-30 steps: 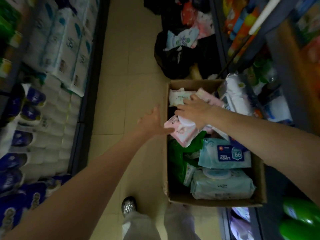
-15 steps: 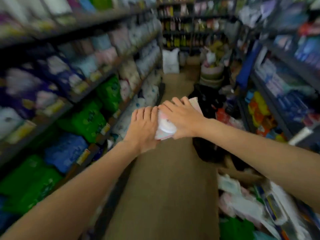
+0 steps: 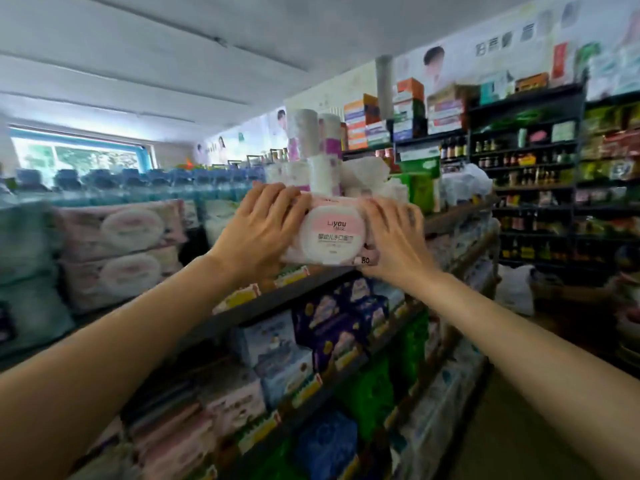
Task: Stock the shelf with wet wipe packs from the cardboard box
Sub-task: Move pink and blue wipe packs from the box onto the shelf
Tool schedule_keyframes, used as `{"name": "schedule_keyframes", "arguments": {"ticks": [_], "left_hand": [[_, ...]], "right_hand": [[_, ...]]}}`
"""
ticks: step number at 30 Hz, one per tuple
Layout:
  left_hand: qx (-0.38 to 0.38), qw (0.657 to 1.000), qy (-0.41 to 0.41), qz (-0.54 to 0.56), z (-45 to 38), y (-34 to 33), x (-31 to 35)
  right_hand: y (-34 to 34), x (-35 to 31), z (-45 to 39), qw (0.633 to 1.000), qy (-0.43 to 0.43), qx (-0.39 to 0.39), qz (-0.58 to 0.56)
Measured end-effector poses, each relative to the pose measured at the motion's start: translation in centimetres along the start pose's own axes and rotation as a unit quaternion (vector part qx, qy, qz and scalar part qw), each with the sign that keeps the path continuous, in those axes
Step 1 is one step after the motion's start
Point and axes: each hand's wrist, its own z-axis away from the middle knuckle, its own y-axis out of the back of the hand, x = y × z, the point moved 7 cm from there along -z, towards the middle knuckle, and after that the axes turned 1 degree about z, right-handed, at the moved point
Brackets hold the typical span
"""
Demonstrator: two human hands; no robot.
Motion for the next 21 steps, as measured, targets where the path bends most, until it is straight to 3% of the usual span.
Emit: {"name": "schedule_keyframes", "arguments": {"ticks": [8, 17, 21], "left_hand": [[-0.047, 0.995, 0.038, -0.074, 5.1, -1.8, -8.5], [-0.096, 0.968, 0.122, -0.198, 6.4, -1.6, -16.6], [-0.189, 0.949, 0.133, -0.216, 9.8, -3.1, -17.7]], "right_hand": [[-5.1, -8.9, -6.8, 0.991, 0.119, 0.033, -0.055], [-6.3, -15.1, -16.2, 0.961, 0.208, 0.11, -0.145], [-8.7, -19.2, -16.9, 0.946, 0.278, 0.074, -0.148]]}}
